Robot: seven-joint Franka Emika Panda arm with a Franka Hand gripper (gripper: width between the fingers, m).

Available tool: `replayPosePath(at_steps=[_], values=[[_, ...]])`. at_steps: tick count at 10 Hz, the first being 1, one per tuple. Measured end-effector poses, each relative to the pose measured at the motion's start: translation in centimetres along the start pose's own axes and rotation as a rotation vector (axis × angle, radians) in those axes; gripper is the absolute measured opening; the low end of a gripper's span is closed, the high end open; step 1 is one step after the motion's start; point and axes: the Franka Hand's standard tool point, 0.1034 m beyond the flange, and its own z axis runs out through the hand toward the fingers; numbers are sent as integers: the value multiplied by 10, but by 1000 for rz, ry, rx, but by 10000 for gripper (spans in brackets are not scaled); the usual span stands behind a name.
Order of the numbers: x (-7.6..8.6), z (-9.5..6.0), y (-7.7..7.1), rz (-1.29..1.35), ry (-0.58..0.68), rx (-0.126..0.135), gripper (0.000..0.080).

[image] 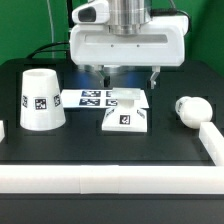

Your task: Assemble lamp

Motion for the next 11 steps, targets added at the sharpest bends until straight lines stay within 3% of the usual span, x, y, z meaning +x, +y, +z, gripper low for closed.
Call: replayPosePath(at_steps=[4,7,8,11], values=[[2,18,3,-58,14,1,700],[0,21,3,-55,10,1,700],[0,21,3,-56,10,1,592],[0,21,3,-56,11,2,531]])
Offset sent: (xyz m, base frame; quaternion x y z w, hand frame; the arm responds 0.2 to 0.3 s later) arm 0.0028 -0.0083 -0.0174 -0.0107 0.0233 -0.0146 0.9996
